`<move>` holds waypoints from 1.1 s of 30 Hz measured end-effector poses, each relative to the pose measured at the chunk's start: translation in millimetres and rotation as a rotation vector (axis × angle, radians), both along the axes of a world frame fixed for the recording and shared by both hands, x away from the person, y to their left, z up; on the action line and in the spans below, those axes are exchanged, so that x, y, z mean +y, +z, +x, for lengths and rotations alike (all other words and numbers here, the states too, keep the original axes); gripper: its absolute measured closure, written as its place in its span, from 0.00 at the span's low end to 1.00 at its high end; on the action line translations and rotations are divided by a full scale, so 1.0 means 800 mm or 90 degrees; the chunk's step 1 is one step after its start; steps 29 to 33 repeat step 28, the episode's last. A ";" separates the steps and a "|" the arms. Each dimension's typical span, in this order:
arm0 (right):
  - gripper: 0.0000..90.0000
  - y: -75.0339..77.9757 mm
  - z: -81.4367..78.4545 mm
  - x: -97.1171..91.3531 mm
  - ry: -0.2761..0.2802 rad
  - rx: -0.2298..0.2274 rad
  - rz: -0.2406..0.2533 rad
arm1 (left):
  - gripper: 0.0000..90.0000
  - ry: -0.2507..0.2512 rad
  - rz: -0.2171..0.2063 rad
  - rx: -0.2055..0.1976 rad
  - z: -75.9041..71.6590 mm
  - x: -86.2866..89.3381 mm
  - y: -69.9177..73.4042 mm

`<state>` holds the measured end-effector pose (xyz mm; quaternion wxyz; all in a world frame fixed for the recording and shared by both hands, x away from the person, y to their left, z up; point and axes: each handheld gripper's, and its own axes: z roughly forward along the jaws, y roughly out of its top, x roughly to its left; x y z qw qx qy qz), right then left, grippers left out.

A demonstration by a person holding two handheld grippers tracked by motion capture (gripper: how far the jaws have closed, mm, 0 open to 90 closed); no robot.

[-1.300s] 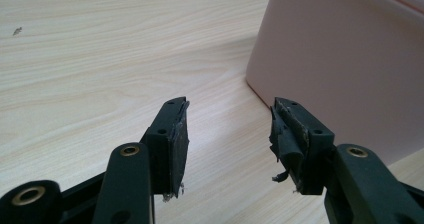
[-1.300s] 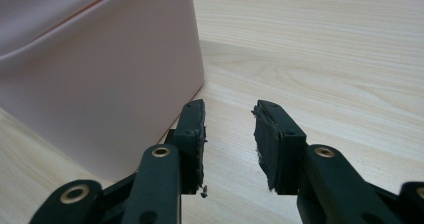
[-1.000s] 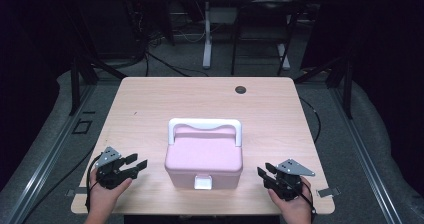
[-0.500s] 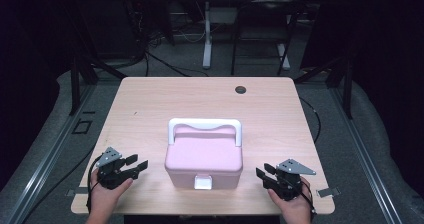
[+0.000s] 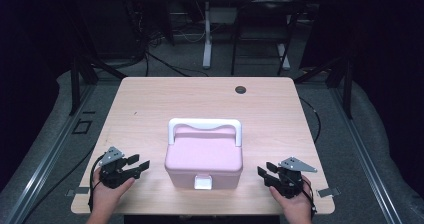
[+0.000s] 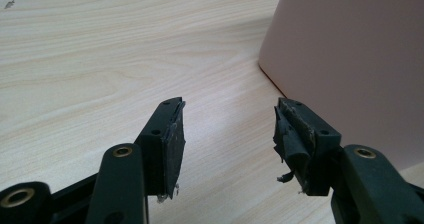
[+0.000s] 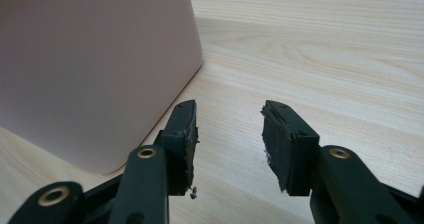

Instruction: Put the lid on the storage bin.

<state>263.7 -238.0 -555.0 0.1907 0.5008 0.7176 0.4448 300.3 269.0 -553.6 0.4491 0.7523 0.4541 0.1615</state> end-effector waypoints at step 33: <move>0.54 -0.003 0.005 -0.010 -0.021 -0.025 -0.011 | 0.47 0.030 -0.013 -0.057 -0.001 0.012 0.005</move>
